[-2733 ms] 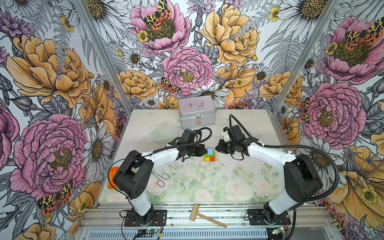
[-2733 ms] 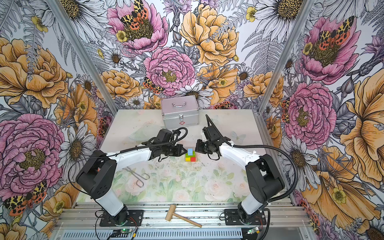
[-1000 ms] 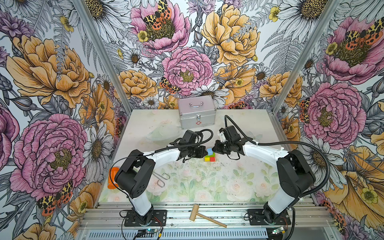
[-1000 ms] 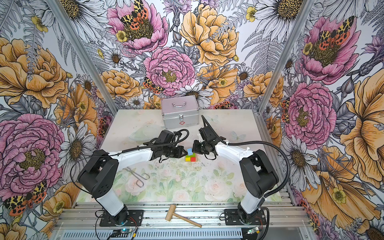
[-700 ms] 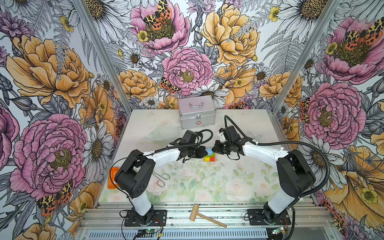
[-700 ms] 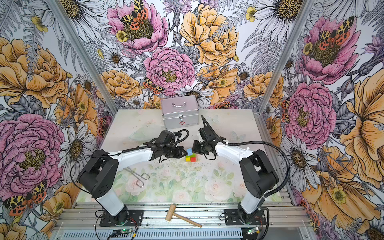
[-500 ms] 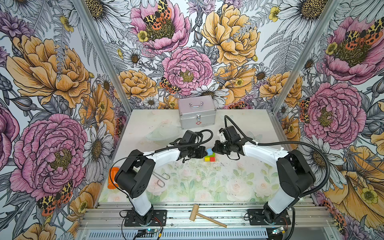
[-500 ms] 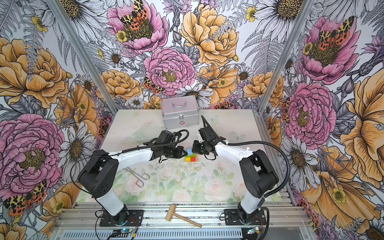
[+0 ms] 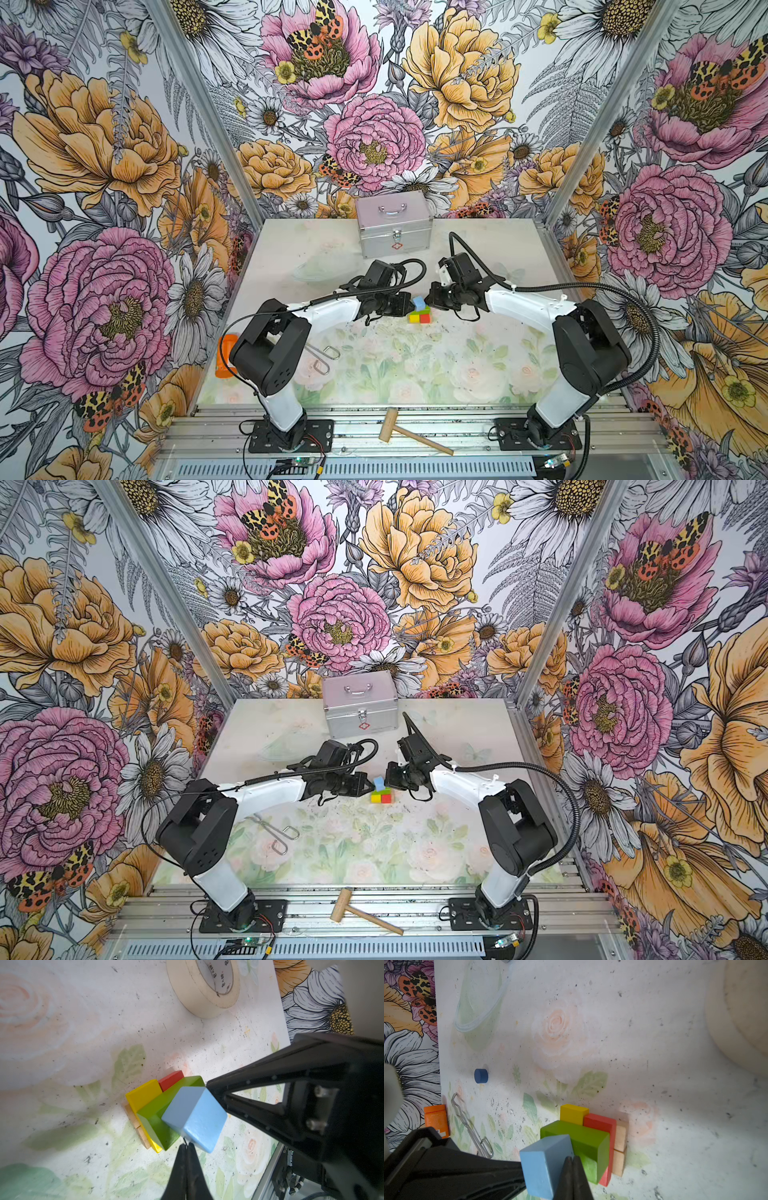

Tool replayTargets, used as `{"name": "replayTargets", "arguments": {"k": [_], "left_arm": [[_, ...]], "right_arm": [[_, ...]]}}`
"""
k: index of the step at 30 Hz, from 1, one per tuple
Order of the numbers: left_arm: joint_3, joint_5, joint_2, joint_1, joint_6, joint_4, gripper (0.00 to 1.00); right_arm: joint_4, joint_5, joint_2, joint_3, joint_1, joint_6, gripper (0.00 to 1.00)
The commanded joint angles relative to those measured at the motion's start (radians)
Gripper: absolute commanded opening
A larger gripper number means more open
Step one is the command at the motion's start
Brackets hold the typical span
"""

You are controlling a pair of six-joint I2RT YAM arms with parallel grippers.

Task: Build the wood block tower

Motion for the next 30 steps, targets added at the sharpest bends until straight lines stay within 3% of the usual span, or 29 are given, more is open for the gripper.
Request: {"name": "replayTargets", "arguments": {"k": [1, 30], "left_arm": [[0.029, -0.008, 0.016, 0.000, 0.014, 0.004, 0.00], [0.035, -0.011, 0.031, 0.001, 0.017, -0.007, 0.00]], "right_arm": [[0.022, 0.011, -0.034, -0.013, 0.007, 0.007, 0.00], [0.023, 0.013, -0.050, -0.029, 0.007, 0.012, 0.00]]}}
